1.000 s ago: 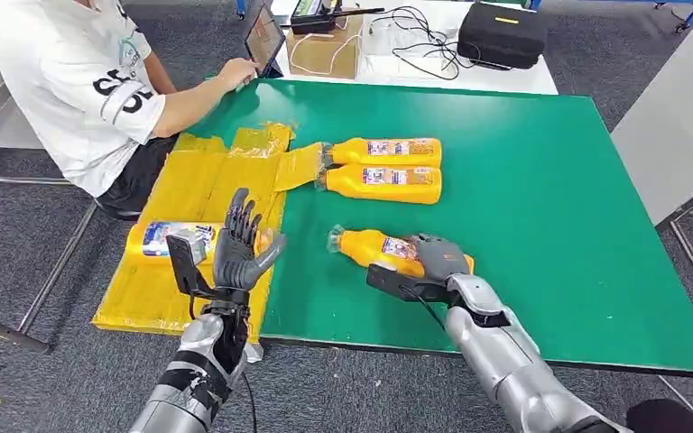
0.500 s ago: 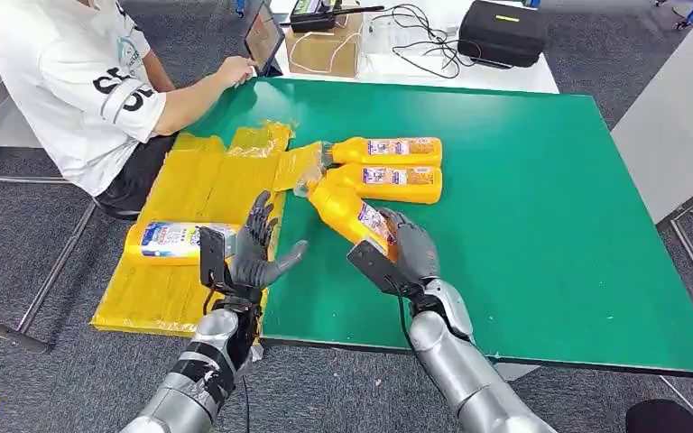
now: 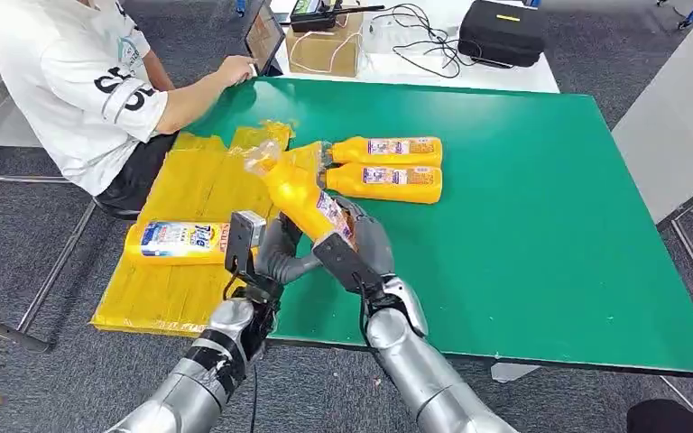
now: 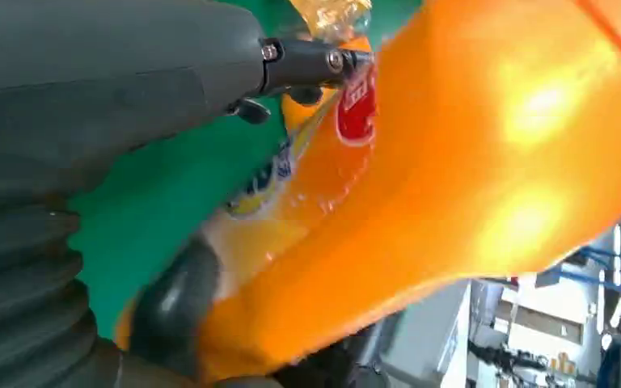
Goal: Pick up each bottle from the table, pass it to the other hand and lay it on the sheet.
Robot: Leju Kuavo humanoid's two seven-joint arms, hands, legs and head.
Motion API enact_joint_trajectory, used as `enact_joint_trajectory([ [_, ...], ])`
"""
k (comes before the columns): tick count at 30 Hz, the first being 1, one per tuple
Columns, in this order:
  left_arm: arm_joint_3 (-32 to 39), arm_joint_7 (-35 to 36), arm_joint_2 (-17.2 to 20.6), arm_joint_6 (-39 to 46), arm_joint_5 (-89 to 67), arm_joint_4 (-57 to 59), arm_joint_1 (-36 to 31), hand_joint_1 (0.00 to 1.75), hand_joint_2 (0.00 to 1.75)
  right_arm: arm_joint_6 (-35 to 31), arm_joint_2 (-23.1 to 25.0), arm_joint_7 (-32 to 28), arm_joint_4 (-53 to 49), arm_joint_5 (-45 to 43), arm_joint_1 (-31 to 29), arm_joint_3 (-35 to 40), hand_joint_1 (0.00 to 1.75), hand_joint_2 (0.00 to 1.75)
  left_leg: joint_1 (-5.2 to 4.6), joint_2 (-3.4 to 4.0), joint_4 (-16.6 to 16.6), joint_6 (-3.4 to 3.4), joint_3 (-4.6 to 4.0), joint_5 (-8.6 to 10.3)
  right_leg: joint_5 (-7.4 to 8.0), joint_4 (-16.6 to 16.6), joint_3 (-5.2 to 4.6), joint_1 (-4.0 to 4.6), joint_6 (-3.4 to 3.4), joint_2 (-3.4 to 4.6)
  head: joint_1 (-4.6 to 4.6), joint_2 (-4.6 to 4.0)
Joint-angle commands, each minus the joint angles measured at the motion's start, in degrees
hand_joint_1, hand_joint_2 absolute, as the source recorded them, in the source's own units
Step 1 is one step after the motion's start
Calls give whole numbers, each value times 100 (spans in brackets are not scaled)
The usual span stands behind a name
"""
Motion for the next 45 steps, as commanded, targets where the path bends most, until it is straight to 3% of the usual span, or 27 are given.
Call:
enact_joint_trajectory([
  [1,-262,73,32,14,178,66,-266,0,175,207,201,-1,1125,42,-414,598,175,175,9,10,7,-9,25,-16,-12,2,27,11,-12,4,0,0],
  [11,-240,57,57,-18,302,-15,-218,0,175,346,256,78,1230,144,-404,881,175,175,8,1,5,-9,19,-12,-10,0,21,10,-11,-3,0,0],
  [12,-197,52,52,-38,374,-8,-215,173,175,277,249,121,1236,166,-392,903,145,175,6,3,0,-6,13,-7,-5,-3,14,7,-8,0,-2,0],
  [13,-186,50,55,-60,400,-8,-210,175,175,236,244,149,1243,172,-387,898,0,175,4,-1,-1,-5,9,-5,-4,-3,11,5,-7,-3,0,0],
  [28,151,-303,498,741,-62,-104,-253,175,175,-183,-201,-151,242,-454,-116,166,0,175,3,0,-2,-5,6,-3,-2,-3,6,4,-7,-2,0,0],
  [35,-171,-455,1048,1858,-1785,-71,-307,175,175,-170,-278,-308,-222,-707,10,-115,0,175,9,5,4,-11,19,-12,-10,1,19,10,-13,0,0,0],
  [45,-246,-570,1624,2709,-3948,853,-410,175,175,1,-280,-433,-156,-851,-70,-254,0,175,5,12,-4,-8,20,-7,-5,-3,14,6,-10,4,0,2],
])
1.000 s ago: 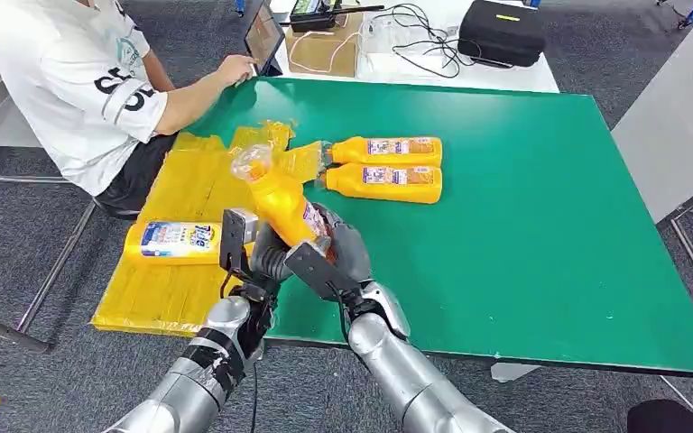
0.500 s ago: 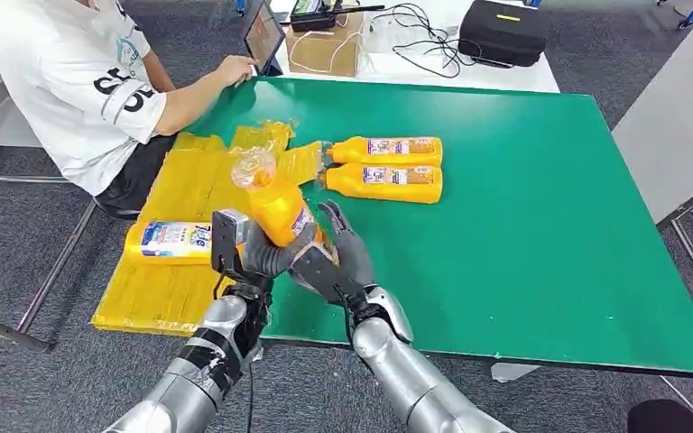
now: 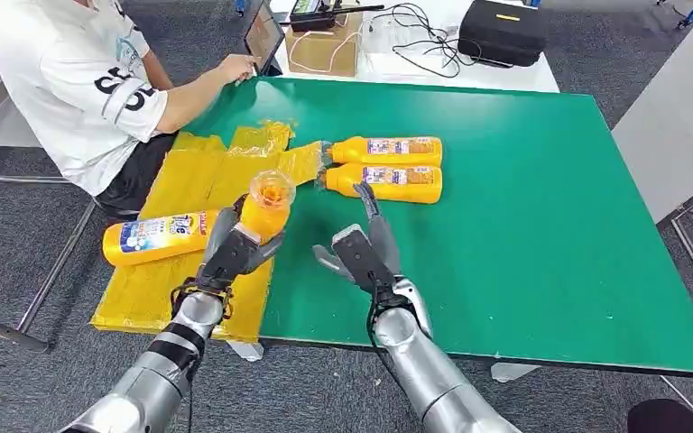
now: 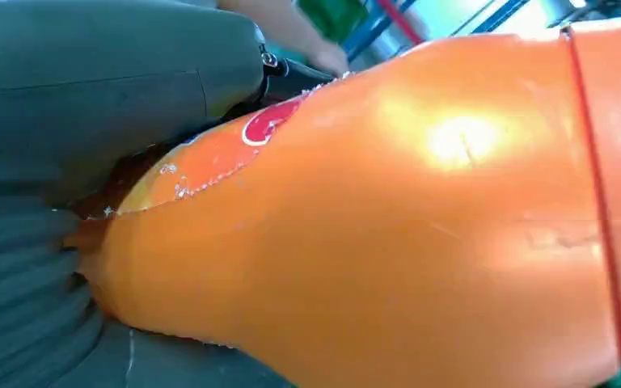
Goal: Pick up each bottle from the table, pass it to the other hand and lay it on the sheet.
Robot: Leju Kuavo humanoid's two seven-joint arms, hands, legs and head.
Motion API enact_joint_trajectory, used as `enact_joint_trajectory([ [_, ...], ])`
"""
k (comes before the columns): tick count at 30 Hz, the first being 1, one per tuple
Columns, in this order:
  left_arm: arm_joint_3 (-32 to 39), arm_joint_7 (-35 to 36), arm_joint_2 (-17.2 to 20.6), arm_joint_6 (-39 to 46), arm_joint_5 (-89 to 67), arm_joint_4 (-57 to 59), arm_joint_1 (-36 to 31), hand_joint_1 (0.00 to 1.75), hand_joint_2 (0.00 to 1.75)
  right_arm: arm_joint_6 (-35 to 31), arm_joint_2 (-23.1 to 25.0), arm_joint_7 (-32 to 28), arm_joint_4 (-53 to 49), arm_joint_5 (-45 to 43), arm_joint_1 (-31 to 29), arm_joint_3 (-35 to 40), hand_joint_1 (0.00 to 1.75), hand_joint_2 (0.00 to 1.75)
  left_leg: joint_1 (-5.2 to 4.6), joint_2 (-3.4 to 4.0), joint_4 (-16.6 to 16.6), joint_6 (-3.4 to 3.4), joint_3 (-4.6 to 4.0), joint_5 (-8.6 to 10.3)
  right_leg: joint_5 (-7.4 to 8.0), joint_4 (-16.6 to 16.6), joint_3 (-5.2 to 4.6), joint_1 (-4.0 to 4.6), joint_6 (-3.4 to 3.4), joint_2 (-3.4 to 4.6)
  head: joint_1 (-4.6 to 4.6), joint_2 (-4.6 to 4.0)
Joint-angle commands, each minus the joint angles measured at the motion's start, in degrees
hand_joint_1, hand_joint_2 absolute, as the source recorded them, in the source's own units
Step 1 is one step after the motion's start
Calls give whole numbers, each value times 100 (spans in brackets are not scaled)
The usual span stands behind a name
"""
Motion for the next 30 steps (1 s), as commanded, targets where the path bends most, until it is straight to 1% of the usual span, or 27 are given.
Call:
enact_joint_trajectory([
  [1,-195,-134,667,415,-1153,1113,-390,175,175,130,-111,-82,41,-103,-153,-225,0,175,3,8,-3,-6,17,-5,-3,-3,15,4,-7,5,0,2],
  [2,-211,-121,723,493,-1367,1218,-384,175,175,154,-116,-90,49,-118,-159,-222,0,175,7,11,-1,-9,30,-12,-9,-2,29,8,-12,6,0,0],
  [7,-222,-246,798,501,-1623,1329,-262,175,175,226,-114,-99,48,-152,-177,-201,0,175,2,6,-4,-6,18,-6,-5,-3,16,3,-7,2,0,2],
  [8,-234,-251,768,477,-1637,1362,-234,175,175,242,-114,-98,50,-152,-181,-191,0,175,7,8,-2,-9,30,-13,-11,-2,30,8,-11,2,2,2],
  [10,-262,-338,747,358,-1667,1374,-216,175,175,246,-114,-89,48,-155,-185,-186,0,175,2,6,-5,-5,18,-5,-5,-3,16,2,-7,2,0,0],
  [11,-281,-344,734,371,-1696,1376,-206,175,175,246,-114,-89,47,-154,-186,-184,0,175,7,8,1,-9,31,-14,-12,0,31,8,-11,2,2,2],
  [16,-337,-321,614,322,-1792,1427,-216,175,175,259,-120,-67,50,-151,-199,-169,0,175,3,5,-3,-5,18,-5,-4,-3,17,3,-7,0,0,2],
  [17,-406,-242,596,454,-1925,1429,-204,175,175,274,-124,-60,34,-149,-193,-159,0,175,6,4,-2,-9,31,-10,-10,-3,32,7,-12,-3,0,0],
  [19,-409,-224,569,444,-1933,1443,-207,175,175,262,-122,-55,22,-146,-185,-158,0,175,2,2,-4,-5,22,-4,-5,-3,23,2,-7,-2,0,0],
  [20,-439,-198,535,507,-1996,1468,-198,175,175,272,-124,-39,-8,-145,-167,-145,0,175,5,3,-4,-7,33,-10,-10,-4,34,6,-10,-2,0,2],
  [28,-190,-476,485,164,-1607,1241,-72,175,175,272,-169,-17,-35,-162,-179,-166,0,175,2,5,-5,-5,30,-6,-5,-5,30,2,-7,1,0,0],
  [29,-148,-486,492,102,-1546,1203,-69,175,175,282,-180,-16,-44,-169,-183,-176,0,175,6,8,-4,-8,43,-13,-10,-6,45,7,-11,2,2,0],
  [30,-121,-490,507,200,-1569,1139,-51,175,175,275,-187,-18,-65,-167,-180,-184,0,175,2,3,-4,-5,33,-8,-8,-4,35,3,-8,-1,0,2],
])
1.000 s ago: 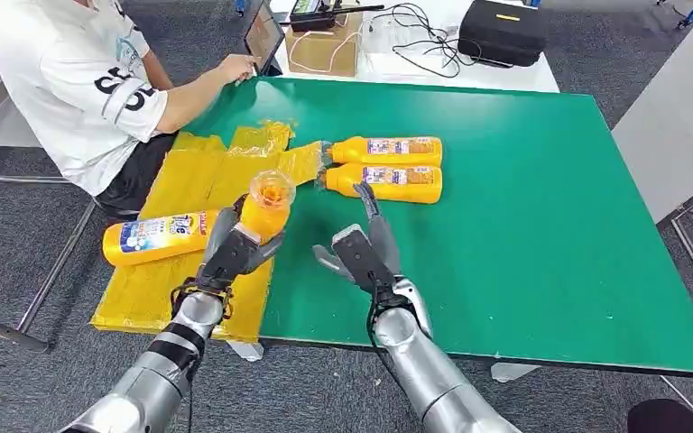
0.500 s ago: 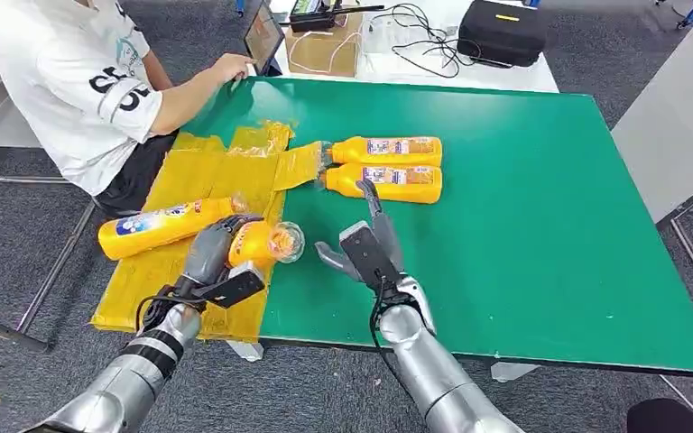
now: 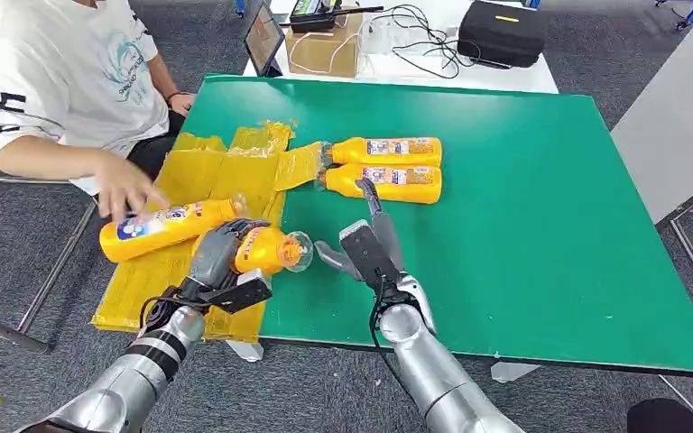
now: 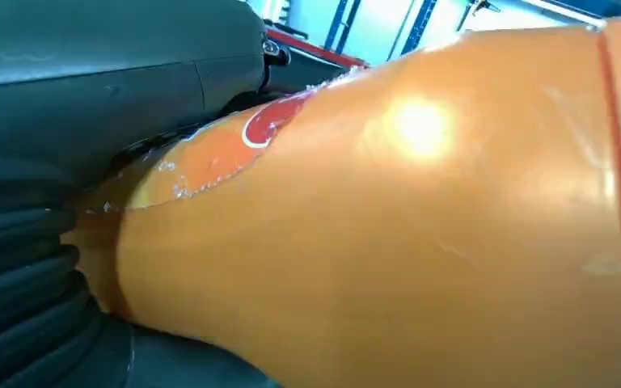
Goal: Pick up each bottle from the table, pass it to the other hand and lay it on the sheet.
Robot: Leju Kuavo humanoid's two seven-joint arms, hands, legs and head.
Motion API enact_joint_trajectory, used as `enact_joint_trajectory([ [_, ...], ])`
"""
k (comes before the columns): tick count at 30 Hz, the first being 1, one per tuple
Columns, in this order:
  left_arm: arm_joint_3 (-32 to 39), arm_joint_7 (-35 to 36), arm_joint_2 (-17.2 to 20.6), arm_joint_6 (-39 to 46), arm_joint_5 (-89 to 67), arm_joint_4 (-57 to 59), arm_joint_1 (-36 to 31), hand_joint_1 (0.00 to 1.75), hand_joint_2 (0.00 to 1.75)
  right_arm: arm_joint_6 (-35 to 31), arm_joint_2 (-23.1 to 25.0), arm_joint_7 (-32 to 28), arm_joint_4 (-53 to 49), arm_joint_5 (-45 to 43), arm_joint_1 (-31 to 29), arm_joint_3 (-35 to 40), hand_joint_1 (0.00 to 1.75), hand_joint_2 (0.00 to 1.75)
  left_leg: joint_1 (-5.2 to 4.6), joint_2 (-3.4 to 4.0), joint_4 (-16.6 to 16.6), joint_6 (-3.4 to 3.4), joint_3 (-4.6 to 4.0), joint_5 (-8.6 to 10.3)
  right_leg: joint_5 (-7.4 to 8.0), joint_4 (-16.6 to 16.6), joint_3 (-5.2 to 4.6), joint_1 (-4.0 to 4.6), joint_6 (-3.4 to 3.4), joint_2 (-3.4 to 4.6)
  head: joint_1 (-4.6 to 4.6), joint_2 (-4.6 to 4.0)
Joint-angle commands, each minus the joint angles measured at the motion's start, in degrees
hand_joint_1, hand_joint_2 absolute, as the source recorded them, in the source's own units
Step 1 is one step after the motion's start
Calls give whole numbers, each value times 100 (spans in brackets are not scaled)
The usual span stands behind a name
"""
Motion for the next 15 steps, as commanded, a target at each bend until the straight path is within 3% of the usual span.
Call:
enact_joint_trajectory([
  [1,97,-88,-26,-211,255,184,84,175,175,30,-161,19,57,-53,-179,-82,0,175,1,0,-4,-4,17,-5,-6,-3,16,2,-6,-2,-2,0],
  [8,175,-49,-5,-154,243,25,111,175,175,20,-176,56,-26,-29,-150,-85,0,175,6,-2,0,-7,27,-12,-10,-4,32,7,-10,-1,0,0],
  [15,3,461,97,436,-428,377,-20,175,175,11,-206,105,-67,17,-107,-94,0,175,5,0,-3,-6,23,-8,-6,-5,26,6,-9,0,-2,0],
])
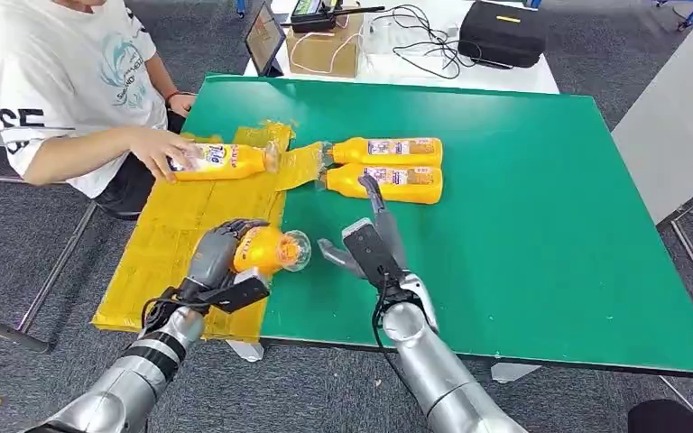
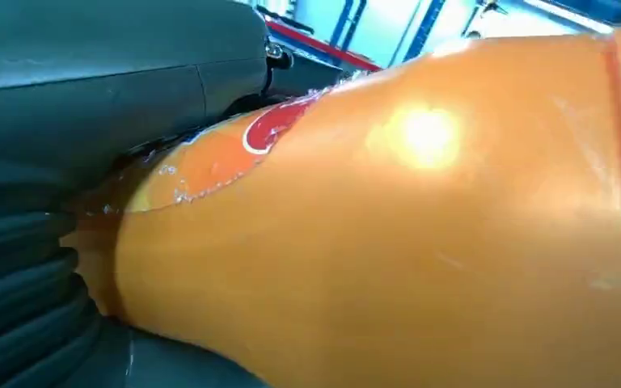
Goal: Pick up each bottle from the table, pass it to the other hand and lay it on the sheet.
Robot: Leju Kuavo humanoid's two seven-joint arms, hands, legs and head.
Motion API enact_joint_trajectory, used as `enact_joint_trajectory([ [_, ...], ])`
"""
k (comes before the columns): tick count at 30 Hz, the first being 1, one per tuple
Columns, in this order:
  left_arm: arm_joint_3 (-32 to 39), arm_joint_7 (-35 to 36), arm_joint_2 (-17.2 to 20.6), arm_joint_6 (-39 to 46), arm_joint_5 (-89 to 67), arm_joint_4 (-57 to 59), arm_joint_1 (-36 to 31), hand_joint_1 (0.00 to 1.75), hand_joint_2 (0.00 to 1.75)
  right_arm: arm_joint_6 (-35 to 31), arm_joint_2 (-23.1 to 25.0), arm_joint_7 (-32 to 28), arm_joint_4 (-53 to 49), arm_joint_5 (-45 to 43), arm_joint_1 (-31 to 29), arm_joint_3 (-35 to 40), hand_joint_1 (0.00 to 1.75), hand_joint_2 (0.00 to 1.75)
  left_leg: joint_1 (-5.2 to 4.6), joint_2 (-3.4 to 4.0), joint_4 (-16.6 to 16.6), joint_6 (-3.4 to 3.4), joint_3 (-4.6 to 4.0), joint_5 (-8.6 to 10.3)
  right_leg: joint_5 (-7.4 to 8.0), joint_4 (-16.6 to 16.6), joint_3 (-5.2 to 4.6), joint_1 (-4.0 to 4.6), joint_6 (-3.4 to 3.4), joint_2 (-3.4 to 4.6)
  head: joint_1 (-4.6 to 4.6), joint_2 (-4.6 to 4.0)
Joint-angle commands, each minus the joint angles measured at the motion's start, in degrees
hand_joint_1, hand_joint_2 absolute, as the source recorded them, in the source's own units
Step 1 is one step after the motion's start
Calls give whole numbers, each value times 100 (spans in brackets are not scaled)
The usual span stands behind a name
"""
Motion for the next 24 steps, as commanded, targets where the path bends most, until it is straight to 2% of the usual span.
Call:
enact_joint_trajectory([
  [1,-51,347,93,255,-393,486,-95,175,175,11,-147,55,43,-5,-110,-94,0,175,2,6,-4,-6,17,-5,-4,-4,16,3,-7,2,2,0],
  [3,-140,590,108,381,-630,669,-173,175,175,4,-141,60,48,9,-114,-99,0,175,6,11,-3,-8,22,-9,-6,-4,19,7,-10,6,0,2],
  [7,-650,2037,283,752,-1959,1554,-623,175,175,37,-120,118,26,61,-133,-93,0,175,5,7,-3,-7,17,-5,-4,-2,12,7,-8,0,0,0],
  [10,-778,2611,353,557,-2376,1913,-879,175,175,95,-86,146,86,92,-185,-56,0,175,8,11,-1,-8,18,-5,-3,0,12,9,-9,4,0,0],
  [13,-894,3007,417,-115,-2729,2176,-1152,175,175,119,-42,152,202,111,-263,-22,0,175,9,16,0,-8,18,-6,-3,1,10,10,-10,6,0,0],
  [18,-1014,3096,466,-931,-2951,2289,-1371,175,175,203,-43,156,239,120,-313,20,0,175,9,28,1,-9,23,-8,-4,6,15,10,-11,12,0,2],
  [23,-1013,2728,520,-1726,-2953,2338,-1409,175,175,294,-55,158,253,107,-347,38,0,175,7,25,-4,-9,31,-5,-1,3,24,7,-11,15,2,0],
  [24,-926,2629,521,-1992,-2856,2375,-1409,101,175,319,-56,154,277,98,-364,44,0,175,4,26,-5,-7,31,-4,0,4,23,5,-9,18,0,0],
])
